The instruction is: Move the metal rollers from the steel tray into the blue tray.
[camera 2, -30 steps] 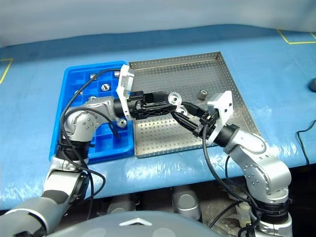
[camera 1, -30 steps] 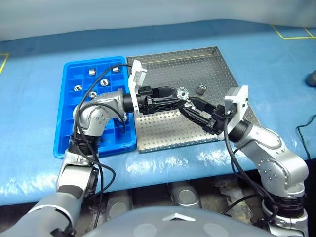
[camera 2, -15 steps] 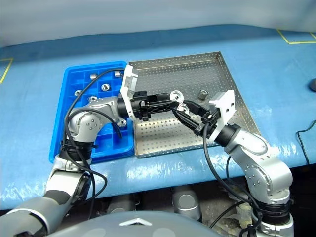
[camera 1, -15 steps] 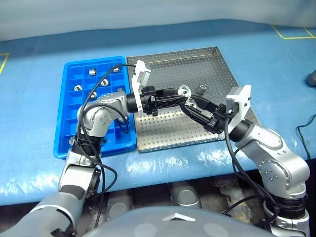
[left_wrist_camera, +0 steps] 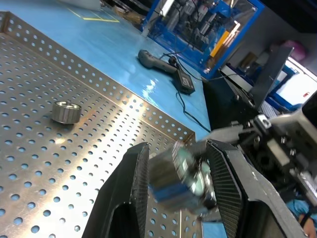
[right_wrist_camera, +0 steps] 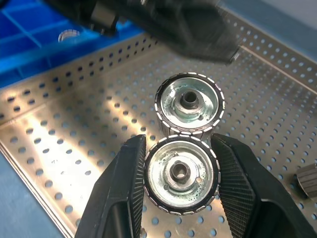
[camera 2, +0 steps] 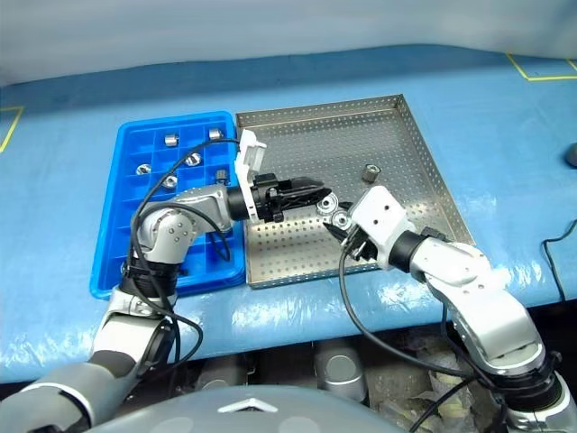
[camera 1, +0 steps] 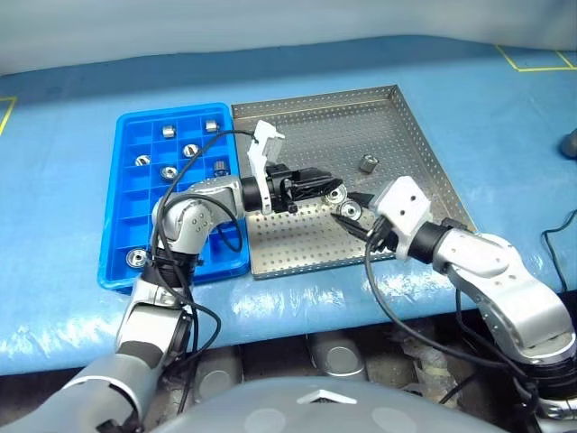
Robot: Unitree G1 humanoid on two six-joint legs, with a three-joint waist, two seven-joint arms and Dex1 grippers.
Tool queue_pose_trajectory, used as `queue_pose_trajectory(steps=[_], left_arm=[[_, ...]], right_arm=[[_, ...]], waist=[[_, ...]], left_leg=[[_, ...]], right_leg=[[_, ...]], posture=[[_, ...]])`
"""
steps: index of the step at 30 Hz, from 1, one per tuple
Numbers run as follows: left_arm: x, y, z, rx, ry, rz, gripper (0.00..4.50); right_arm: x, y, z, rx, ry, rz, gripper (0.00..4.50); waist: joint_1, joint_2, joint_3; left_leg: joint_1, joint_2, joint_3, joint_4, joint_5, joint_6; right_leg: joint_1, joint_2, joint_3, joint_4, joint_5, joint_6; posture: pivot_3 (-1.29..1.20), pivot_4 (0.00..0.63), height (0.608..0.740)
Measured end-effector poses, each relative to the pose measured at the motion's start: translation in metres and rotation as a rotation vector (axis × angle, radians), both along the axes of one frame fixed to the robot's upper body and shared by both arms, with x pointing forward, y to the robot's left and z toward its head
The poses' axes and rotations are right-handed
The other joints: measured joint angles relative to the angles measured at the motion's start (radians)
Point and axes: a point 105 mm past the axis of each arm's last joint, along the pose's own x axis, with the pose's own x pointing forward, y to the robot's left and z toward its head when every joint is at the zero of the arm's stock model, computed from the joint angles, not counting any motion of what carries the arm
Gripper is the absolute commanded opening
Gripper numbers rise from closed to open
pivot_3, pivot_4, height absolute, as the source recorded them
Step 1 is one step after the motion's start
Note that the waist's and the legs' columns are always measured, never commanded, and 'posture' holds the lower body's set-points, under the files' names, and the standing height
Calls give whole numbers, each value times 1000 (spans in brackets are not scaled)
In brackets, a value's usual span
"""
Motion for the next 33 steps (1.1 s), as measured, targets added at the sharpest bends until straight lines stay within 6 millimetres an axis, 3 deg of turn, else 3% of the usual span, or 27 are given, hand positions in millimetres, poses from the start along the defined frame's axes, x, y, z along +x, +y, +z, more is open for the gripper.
queue_pose_trajectory(steps=[3,8,12,15,19,33], left_arm=[[0,1,-4,2,22,20,1910],[-3,6,-6,4,21,26,1910],[-1,14,-8,21,12,43,1910],[-1,15,-7,16,5,44,2528],[-1,16,-7,13,4,47,3787],[-9,-5,-4,-89,92,-32,3787]], right_arm=[[2,-3,-3,-56,-22,-15,1706],[5,9,8,76,-34,-11,1706],[11,6,20,170,-59,-46,1706],[12,5,26,220,-65,-52,1706],[13,3,30,235,-72,-58,1706],[11,8,29,243,-65,-38,1706]], waist=[[0,0,0],[2,-1,0],[3,-1,0],[4,0,0],[4,0,0],[3,0,0]], left_leg=[[0,0,0,0,0,0],[0,0,0,0,0,0],[0,0,0,1,0,0],[0,0,0,0,0,0],[0,0,0,0,0,0],[0,0,0,0,0,0]], right_leg=[[0,0,0,0,0,0],[0,0,0,0,0,0],[0,0,0,0,0,0],[0,0,0,0,0,0],[0,0,0,0,0,0],[0,0,0,0,0,0]], posture=[[-161,150,740],[-154,150,740],[-151,150,740],[-151,150,740],[-154,150,740],[-162,150,740]])
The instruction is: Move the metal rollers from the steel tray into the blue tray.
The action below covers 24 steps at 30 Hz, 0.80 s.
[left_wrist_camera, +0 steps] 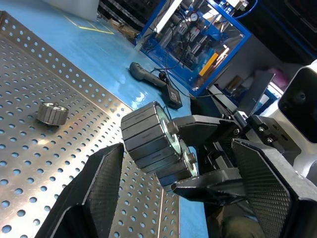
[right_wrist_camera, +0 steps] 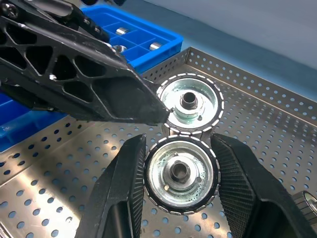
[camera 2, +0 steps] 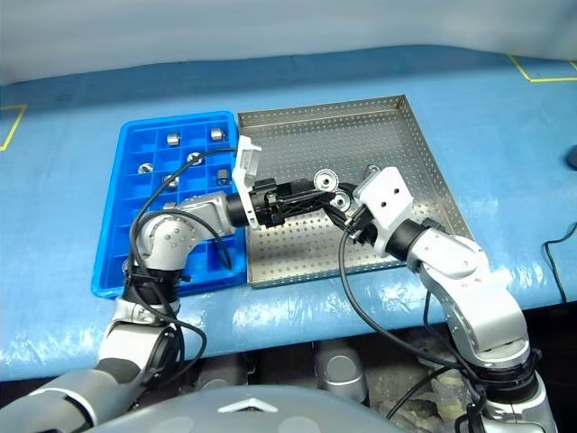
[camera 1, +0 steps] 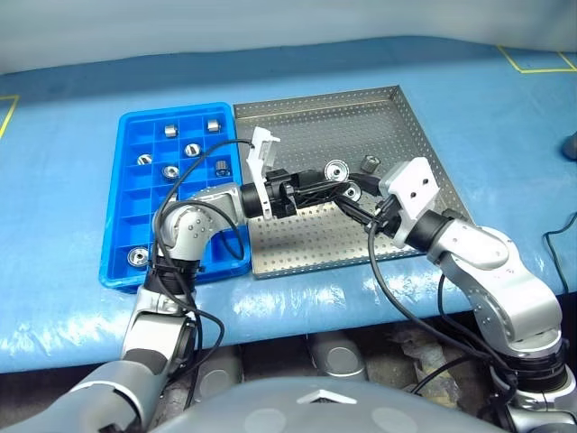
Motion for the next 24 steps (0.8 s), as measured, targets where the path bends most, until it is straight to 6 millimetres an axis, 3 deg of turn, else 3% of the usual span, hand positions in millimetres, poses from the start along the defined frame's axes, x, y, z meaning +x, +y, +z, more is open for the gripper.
queue_pose_trajectory(steps=[8,11,17,24], left_arm=[[9,-2,-4,-17,50,51,3787],[12,0,-5,-19,62,74,3224],[11,-2,-5,-37,77,71,1303],[9,-3,-5,-43,83,55,1303]], right_arm=[[-2,3,1,0,-7,11,1706],[-2,3,1,-1,-5,12,1706],[-2,1,-1,-7,-2,2,1706],[-2,2,-2,-8,1,4,1706]], waist=[[0,0,0],[0,0,0],[-1,0,0],[-2,0,0]], left_leg=[[0,0,0,0,0,0],[0,0,0,0,0,0],[0,0,0,0,0,0],[0,0,0,0,0,0]], right_leg=[[0,0,0,0,0,0],[0,0,0,0,0,0],[0,0,0,0,0,0],[0,0,0,0,0,0]], posture=[[-172,150,740],[-170,150,740],[-167,150,740],[-169,150,740]])
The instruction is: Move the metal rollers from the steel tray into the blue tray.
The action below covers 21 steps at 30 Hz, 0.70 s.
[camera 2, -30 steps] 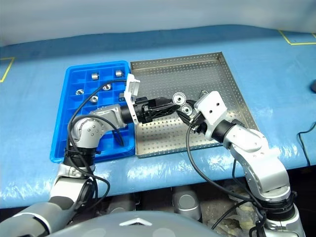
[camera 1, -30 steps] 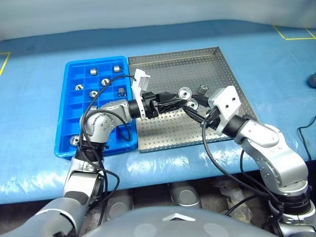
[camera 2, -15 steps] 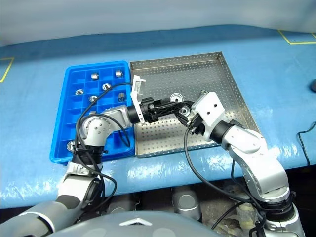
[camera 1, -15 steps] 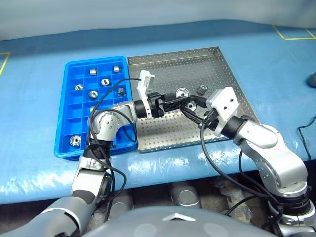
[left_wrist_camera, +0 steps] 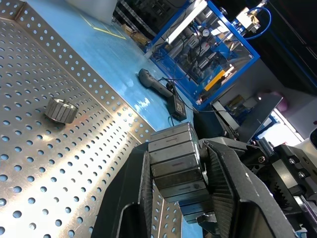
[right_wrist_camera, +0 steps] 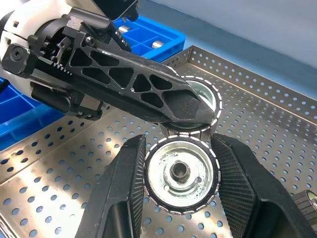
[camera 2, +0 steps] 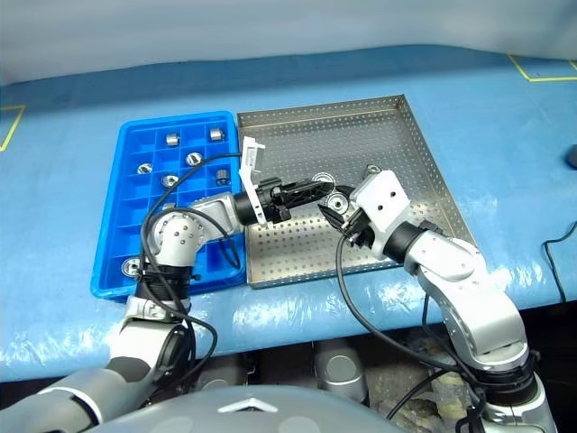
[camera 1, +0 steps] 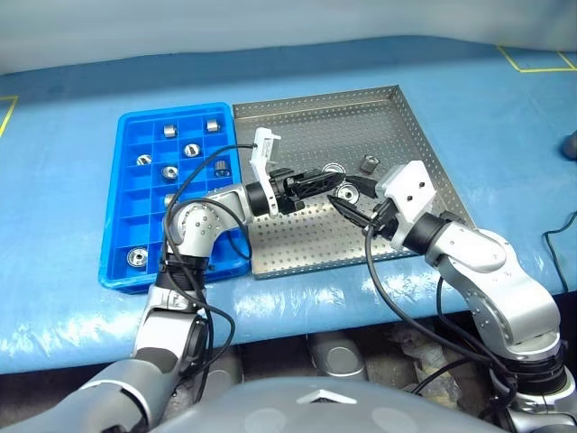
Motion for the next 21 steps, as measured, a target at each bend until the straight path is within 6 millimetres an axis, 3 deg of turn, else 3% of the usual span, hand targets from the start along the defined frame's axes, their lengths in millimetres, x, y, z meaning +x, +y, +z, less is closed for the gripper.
queue_pose_trajectory(steps=[10,17,21], left_arm=[[2,-3,-1,-12,37,25,1254],[5,-14,-17,18,197,85,1254],[5,-16,-15,0,257,94,1254]], right_arm=[[1,-2,0,-29,-13,-10,1706],[7,-13,-16,-420,-109,-26,1706],[9,-15,-21,-525,-145,-35,1706]], waist=[[1,0,0],[1,-1,0],[3,-1,1]], left_leg=[[0,0,0,0,0,0],[0,-1,0,0,0,0],[0,-1,0,0,0,0]], right_leg=[[0,0,0,0,0,0],[0,0,0,0,0,0],[0,-1,0,0,0,0]], posture=[[-164,150,740],[-160,150,740],[-156,150,740]])
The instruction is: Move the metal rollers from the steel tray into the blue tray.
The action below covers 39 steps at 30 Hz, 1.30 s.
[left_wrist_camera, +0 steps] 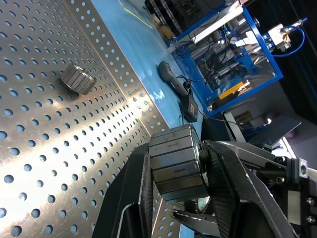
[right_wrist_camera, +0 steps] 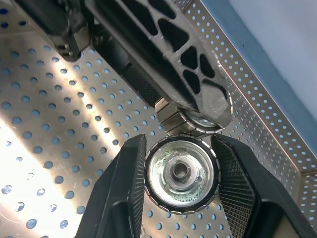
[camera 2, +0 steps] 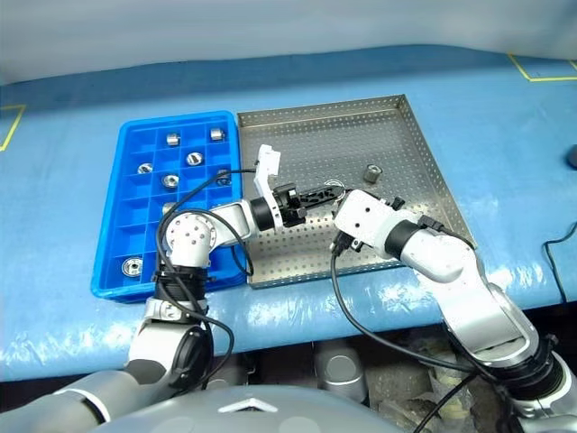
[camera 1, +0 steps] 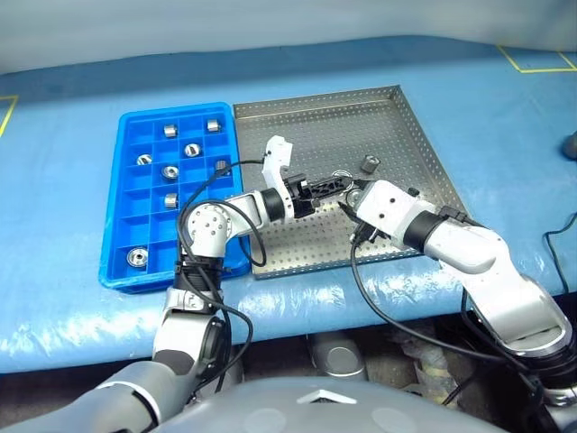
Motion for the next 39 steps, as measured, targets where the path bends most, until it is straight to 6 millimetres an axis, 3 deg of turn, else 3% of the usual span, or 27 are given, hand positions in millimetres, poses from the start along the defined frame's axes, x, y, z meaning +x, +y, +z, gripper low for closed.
queue_pose_trajectory(steps=[2,5,8,10,13,17,20,29,39], left_arm=[[2,3,4,-24,21,24,1254],[21,43,27,-74,-26,185,1254],[24,60,38,-94,-55,249,1254],[22,65,40,-52,-95,262,1254],[16,89,36,137,-221,300,1254],[9,123,31,378,-353,367,1254],[4,152,27,541,-397,418,1254],[-5,203,26,684,-402,562,1254],[-21,230,9,799,-336,589,1254]], right_arm=[[3,-6,-5,-53,-6,-21,1706],[11,-45,-36,-169,84,-184,1706],[14,-52,-40,-191,78,-226,1706],[18,-45,-36,-133,56,-233,1706],[21,-22,-21,153,60,-246,1706],[11,15,20,525,65,-109,1706],[1,29,45,657,57,-1,1706],[-5,45,51,705,125,95,1706],[-8,57,41,695,194,132,1706]], waist=[[1,-1,0],[1,-2,1],[10,-1,0],[15,-2,1],[10,-2,0],[22,-2,1],[38,-2,1],[78,-3,1],[98,-3,1]], left_leg=[[0,0,0,0,0,0],[1,0,1,0,0,0],[0,0,0,0,0,0],[0,0,0,0,0,0],[1,2,0,-2,0,-1],[1,1,-2,-2,1,-1],[1,1,-1,-2,1,-1],[1,2,-2,-4,1,-1],[1,2,-1,-6,1,-1]], right_leg=[[0,0,0,0,0,0],[0,0,1,0,0,0],[0,0,0,0,0,0],[0,0,0,0,0,0],[-1,2,0,1,0,0],[-1,1,-1,2,0,-1],[0,0,-2,1,-1,-1],[-2,1,-3,1,-2,-3],[-3,0,-3,1,-2,-4]], posture=[[-146,150,740],[-142,150,740],[-127,150,740],[-127,150,740],[-127,150,740],[-71,150,740],[-41,150,740],[6,150,740],[24,150,740]])
